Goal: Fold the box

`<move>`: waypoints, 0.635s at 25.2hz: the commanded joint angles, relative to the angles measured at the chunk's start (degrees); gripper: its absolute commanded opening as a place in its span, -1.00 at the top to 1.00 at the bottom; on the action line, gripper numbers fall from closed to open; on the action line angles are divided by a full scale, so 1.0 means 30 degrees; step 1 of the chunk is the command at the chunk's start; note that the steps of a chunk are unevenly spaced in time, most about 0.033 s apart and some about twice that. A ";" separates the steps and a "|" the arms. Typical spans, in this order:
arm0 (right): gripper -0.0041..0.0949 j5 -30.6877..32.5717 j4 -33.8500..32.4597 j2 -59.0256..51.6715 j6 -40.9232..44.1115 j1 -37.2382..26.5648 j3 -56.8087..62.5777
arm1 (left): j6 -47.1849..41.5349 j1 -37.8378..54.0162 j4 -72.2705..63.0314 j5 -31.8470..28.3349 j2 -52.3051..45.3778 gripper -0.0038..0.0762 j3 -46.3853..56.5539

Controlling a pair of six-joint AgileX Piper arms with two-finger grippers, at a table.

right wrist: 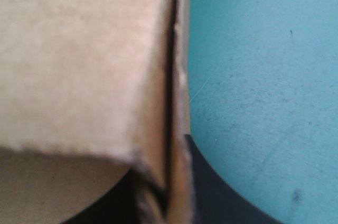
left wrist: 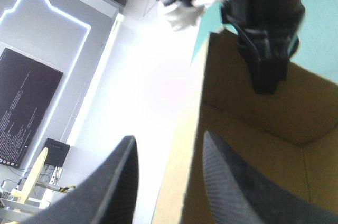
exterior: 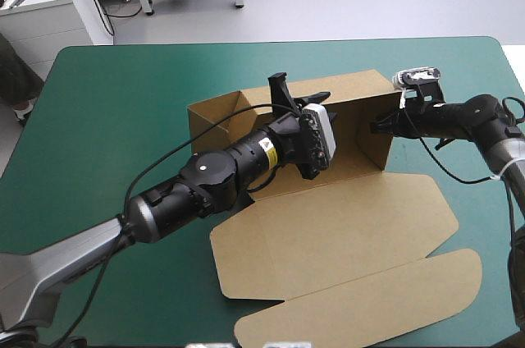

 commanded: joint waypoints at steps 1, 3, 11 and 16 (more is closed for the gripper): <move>0.91 -0.0033 -0.0114 -0.0625 0.0869 0.0020 -0.0470 | -0.1857 -0.0064 -0.0146 -0.0590 -0.2365 0.41 -0.0559; 0.91 0.0239 -0.0114 -0.0625 0.1122 0.0020 -0.0508 | -0.3220 -0.0064 -0.0146 0.0340 -0.3410 0.80 -0.0559; 0.91 0.3764 -0.2581 -0.0625 0.4639 0.0054 -0.3467 | -0.3408 -0.0024 -0.1043 1.0320 -0.5831 0.89 -0.0559; 0.91 0.6339 -0.5151 -0.0625 0.7194 0.0618 -0.5854 | -0.2490 0.1901 -0.2741 1.1558 -0.6663 0.89 -0.0596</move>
